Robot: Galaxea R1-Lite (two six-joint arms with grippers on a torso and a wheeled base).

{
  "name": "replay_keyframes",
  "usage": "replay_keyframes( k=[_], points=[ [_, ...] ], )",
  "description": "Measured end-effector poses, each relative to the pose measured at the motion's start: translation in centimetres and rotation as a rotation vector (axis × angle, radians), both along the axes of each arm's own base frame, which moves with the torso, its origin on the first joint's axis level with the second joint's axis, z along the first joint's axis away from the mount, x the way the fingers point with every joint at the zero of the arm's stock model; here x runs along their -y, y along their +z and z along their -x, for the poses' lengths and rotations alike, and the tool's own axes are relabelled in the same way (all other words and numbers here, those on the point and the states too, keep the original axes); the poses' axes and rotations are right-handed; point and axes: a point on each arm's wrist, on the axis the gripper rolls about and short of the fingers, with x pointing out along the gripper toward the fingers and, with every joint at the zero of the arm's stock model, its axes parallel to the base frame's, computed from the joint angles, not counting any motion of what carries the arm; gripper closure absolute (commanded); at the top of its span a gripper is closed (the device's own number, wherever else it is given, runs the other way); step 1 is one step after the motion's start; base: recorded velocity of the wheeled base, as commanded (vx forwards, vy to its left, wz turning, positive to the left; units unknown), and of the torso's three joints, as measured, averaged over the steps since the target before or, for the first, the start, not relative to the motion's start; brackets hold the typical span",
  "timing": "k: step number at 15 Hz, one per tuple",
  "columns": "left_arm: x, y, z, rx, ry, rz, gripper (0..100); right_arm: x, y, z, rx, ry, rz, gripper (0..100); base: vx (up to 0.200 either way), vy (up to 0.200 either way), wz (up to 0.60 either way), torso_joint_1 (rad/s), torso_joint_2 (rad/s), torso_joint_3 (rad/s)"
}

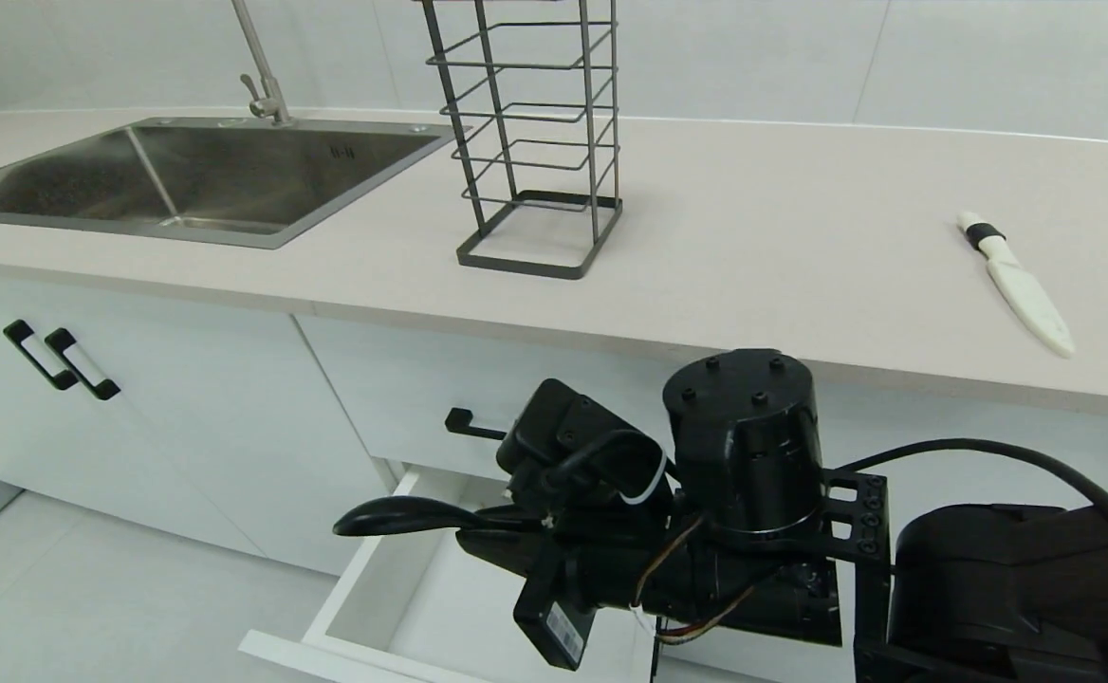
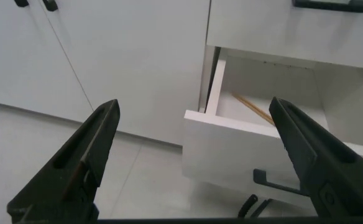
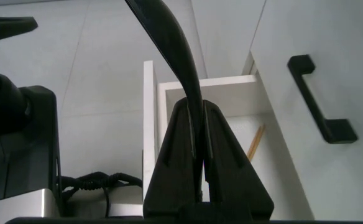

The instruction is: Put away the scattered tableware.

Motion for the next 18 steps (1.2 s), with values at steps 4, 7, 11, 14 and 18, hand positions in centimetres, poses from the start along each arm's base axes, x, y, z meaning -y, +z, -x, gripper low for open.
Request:
replay_keyframes(
  k=[4,7,11,14,18],
  points=[
    [0.0,0.0,0.0,-0.001,0.0,0.0,0,-0.2,-0.1,0.3,-0.03,0.004,-0.015,100,0.0,0.0,0.0,-0.2,0.31,0.121],
    [0.0,0.0,0.0,-0.002,0.0,0.0,0,-0.2,0.0,0.2,-0.031,0.004,-0.014,100,0.0,0.0,0.0,-0.035,0.24,0.066],
    [0.0,0.0,0.0,-0.001,0.0,0.0,0,-0.4,-0.3,0.8,-0.034,0.012,-0.003,100,0.0,0.0,0.0,-0.001,0.04,0.022],
    [0.0,0.0,0.0,-0.001,-0.001,0.0,0,-0.7,-0.8,1.6,-0.045,0.022,0.003,100,0.0,0.0,0.0,0.0,0.0,0.0],
    [0.0,0.0,0.0,-0.001,0.0,0.0,0,-1.5,-2.2,1.2,-0.082,-0.073,0.024,100,0.0,0.0,0.0,0.0,0.0,0.0]
  ],
)
